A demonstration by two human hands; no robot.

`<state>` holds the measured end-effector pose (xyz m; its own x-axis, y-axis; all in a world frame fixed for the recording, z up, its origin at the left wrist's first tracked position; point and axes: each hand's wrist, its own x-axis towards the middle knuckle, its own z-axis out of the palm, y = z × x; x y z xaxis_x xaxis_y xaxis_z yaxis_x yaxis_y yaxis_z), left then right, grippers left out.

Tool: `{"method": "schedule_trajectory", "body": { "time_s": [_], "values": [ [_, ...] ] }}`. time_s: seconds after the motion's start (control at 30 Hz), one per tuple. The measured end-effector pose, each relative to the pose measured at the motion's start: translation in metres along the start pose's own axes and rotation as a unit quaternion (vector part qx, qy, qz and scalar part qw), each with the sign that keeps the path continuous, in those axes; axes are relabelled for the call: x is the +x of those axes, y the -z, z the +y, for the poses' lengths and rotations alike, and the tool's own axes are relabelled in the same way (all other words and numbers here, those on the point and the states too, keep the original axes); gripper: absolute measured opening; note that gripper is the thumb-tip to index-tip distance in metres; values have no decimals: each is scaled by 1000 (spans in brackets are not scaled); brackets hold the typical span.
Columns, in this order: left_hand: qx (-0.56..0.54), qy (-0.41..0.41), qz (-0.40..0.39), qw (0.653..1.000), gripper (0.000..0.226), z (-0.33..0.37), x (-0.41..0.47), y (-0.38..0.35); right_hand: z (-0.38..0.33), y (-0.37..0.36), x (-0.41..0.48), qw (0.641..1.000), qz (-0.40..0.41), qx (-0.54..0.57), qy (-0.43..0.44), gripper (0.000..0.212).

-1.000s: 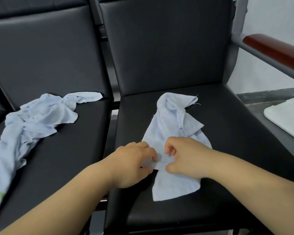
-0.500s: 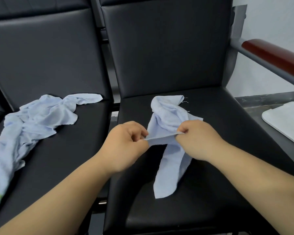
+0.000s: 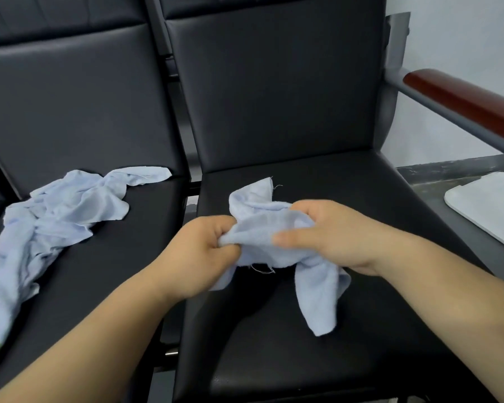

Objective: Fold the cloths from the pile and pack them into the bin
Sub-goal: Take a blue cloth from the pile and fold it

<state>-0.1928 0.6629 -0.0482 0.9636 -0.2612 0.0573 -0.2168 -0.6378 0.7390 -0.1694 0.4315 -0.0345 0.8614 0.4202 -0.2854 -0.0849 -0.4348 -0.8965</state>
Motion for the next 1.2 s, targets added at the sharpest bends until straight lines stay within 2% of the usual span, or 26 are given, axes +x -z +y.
{"method": "schedule_trajectory", "body": {
  "time_s": [0.03, 0.1, 0.17, 0.2, 0.27, 0.33, 0.37, 0.43, 0.5, 0.6, 0.7, 0.77, 0.9, 0.97, 1.03, 1.1, 1.17, 1.2],
  "values": [
    [6, -8, 31, 999, 30, 1, 0, 1, 1, 0, -1, 995, -22, -99, -6, 18],
    [-23, -13, 67, 997, 26, 4, -1, 2, 11, -2, 3, 955, -4, -296, -31, 28],
    [-100, 2, 84, 991, 9, 8, -1, 2, 14, -4, 8, 931, 42, -361, -35, 22],
    [-130, 15, 86, 988, 2, 11, -1, 2, 13, -4, 10, 932, 50, -358, -32, 17],
    [-158, 26, 86, 983, 13, 11, -1, 3, 5, -1, 10, 943, 55, -328, -27, 19],
    [-140, 22, 59, 988, 14, 12, -1, 4, -4, 4, 4, 962, 83, -258, -24, 24],
    [-116, 8, 32, 993, 11, 11, -2, 4, -6, 6, 1, 970, 103, -220, -18, 24],
    [-26, -14, -27, 999, 26, 7, -2, 2, -7, 9, -3, 980, 140, -140, -7, 21],
    [55, -10, -47, 997, 32, 3, -2, -1, -8, 8, -4, 982, 162, -96, 8, 18],
    [3, 5, -6, 1000, 16, -1, -2, 2, -7, 9, -3, 973, 170, -152, 30, 18],
    [-85, 44, 67, 993, 21, 2, -3, 6, -3, 5, -3, 953, 141, -267, 25, 27],
    [-125, 64, 73, 987, 22, 5, -3, 8, -2, 2, 0, 944, 150, -293, 11, 32],
    [-175, 74, 81, 979, 22, 9, -2, 10, -12, 1, 2, 935, 127, -328, -38, 23],
    [-164, 56, 60, 983, 27, 11, -2, 10, -14, 5, -1, 969, 148, -194, -38, 20],
    [-145, 32, 20, 989, 26, 17, -4, 10, -15, 8, -4, 980, 182, -78, -24, 22],
    [-136, 23, -28, 990, 12, 20, -5, 9, -14, 7, -4, 980, 196, -34, -10, 28],
    [-133, 53, -59, 988, 18, 21, -7, 7, -15, 8, -4, 982, 188, -7, 5, 29],
    [-138, 70, -59, 986, 13, 20, -7, 7, -15, 9, -4, 986, 166, 7, 25, 27]
  ]
}}
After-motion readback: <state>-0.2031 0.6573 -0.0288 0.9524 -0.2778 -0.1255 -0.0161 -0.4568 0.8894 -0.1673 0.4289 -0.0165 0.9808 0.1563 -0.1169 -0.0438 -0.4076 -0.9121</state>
